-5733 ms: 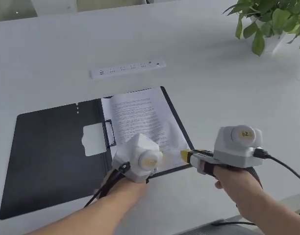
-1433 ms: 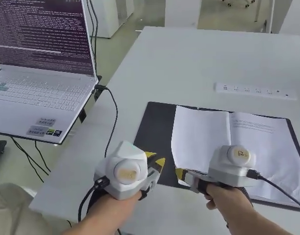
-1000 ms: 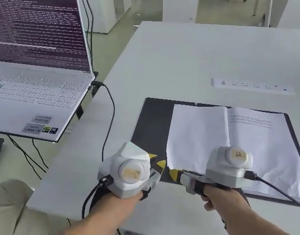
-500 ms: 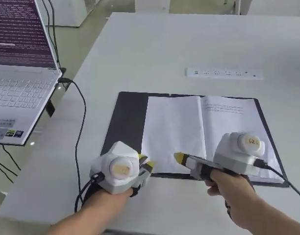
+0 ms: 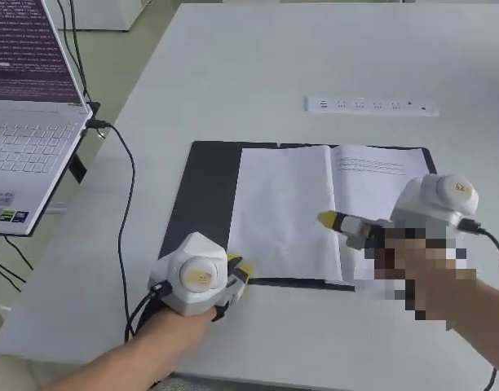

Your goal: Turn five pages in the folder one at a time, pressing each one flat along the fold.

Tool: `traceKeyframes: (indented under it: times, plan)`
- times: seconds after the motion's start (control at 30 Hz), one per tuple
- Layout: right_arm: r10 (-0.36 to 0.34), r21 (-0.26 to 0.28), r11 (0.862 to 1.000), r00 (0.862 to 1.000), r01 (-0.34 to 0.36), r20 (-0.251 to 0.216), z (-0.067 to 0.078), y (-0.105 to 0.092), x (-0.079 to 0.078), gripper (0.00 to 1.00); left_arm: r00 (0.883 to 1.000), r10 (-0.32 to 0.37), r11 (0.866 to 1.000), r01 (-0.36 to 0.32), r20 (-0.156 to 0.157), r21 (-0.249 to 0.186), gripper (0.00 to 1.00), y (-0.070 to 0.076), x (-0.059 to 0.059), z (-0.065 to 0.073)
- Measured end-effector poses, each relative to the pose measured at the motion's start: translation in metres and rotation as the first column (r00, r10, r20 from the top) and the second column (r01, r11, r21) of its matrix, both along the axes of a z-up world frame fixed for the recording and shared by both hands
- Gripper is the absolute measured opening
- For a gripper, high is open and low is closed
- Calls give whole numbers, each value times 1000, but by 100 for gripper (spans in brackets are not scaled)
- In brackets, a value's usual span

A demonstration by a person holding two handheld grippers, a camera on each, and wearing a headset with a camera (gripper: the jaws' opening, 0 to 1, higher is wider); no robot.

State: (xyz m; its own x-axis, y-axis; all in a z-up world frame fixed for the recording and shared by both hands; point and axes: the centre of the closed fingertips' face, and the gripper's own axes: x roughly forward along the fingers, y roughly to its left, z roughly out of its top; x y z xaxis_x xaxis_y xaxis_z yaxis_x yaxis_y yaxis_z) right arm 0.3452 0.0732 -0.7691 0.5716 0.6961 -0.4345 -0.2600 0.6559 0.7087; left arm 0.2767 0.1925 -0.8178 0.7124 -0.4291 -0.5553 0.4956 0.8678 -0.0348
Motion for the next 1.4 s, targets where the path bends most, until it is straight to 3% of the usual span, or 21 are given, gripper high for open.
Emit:
traceKeyframes:
  times: [0.1,0.23,0.47,0.57,0.63,0.83,1.0,1.03,1.07,1.13,1.4]
  plan:
    - [-9,21,1000,1000,10,-19,-1,-3,11,4,1000,-13,1000,13,8,15,9,0,-1,0]
    - [7,7,1000,1000,-7,-23,-5,-6,28,0,1000,-9,1000,9,15,10,9,0,-1,0]
    - [-4,9,1000,999,4,-33,0,-11,67,0,1000,-1,1000,0,22,12,9,1,0,-2]
    - [50,-32,998,997,-52,-64,-9,-10,77,0,1000,0,1000,0,23,10,9,1,1,-2]
    - [71,-26,997,993,-74,-96,-13,-7,79,0,1000,4,1000,-4,22,8,9,1,1,-2]
    - [66,33,998,988,-62,-137,-22,-1,96,0,1000,1,1000,-1,31,14,9,0,1,-1]
    - [41,48,998,983,-33,-177,-36,-5,105,0,1000,-4,1000,3,31,19,9,0,1,-1]
    - [46,90,996,982,-30,-182,-33,-2,108,0,999,-4,1000,3,32,20,9,0,1,-1]
    - [27,98,995,980,-8,-197,-34,-4,110,0,999,-4,1000,3,32,19,9,0,1,-1]
    - [19,97,995,983,-1,-184,-35,-7,117,0,999,-2,1000,2,33,16,9,0,1,0]
    - [6,169,985,978,30,-210,-37,-8,132,0,999,4,1000,-4,39,9,9,0,1,-1]
